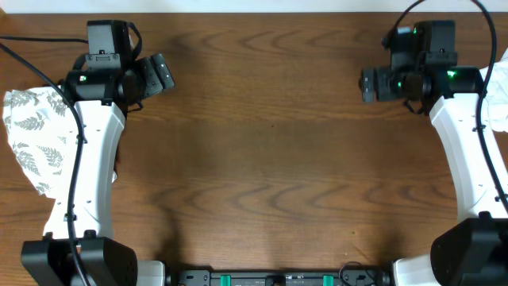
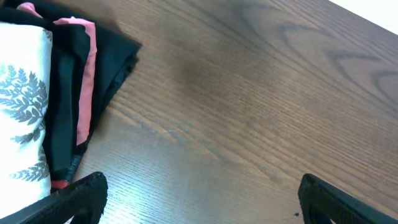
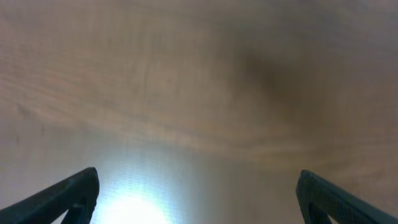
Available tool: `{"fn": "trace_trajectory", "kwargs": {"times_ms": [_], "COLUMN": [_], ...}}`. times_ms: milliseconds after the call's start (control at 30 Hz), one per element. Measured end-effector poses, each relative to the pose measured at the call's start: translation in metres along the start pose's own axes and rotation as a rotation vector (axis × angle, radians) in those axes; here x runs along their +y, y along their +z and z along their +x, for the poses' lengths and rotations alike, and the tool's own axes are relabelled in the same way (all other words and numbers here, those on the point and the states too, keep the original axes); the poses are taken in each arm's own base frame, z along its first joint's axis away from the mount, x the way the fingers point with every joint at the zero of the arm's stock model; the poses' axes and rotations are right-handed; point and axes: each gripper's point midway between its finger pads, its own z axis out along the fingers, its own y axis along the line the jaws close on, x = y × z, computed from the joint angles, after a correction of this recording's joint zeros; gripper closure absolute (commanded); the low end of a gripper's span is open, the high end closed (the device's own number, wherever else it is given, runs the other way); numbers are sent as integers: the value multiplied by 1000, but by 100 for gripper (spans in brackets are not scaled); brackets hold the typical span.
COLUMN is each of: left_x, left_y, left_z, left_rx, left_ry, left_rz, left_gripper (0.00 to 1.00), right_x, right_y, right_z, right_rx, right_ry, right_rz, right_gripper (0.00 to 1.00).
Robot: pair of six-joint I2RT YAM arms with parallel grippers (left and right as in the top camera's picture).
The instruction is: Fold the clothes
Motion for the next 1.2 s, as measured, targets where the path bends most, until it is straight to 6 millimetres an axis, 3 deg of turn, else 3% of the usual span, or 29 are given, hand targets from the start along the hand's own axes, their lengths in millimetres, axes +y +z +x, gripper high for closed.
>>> {"fn": "trace_trajectory", "kwargs": {"times_ms": [100,233,400,533,733,967,1200], "left_x": [0,0,0,0,-1,-1,0], "left_y": [0,0,0,0,0,0,0], "left_z": [0,0,0,0,0,0,0], "left_rx": [0,0,0,1,1,2,2], "left_ry": [0,0,0,0,0,0,0], "left_rz": [0,0,1,3,3,3,3], "left_gripper": [2,2,2,2,2,2,2], "right_x": [0,9,13,14,6,-8,-2], "right_y": [-1,-2,-11,-43,-81,-86,-112], "right_z": [-32,-59,-65,-62,-24,49,87], "right_rx": [-131,-261,-411,-600,-776,-823,-964], "right_ry": [-20,-66,-107,-130,-143,-124,-157], "right_rz": [-2,-9,-2,34,112,196,247], "right_gripper": [1,1,1,1,1,1,1]}}
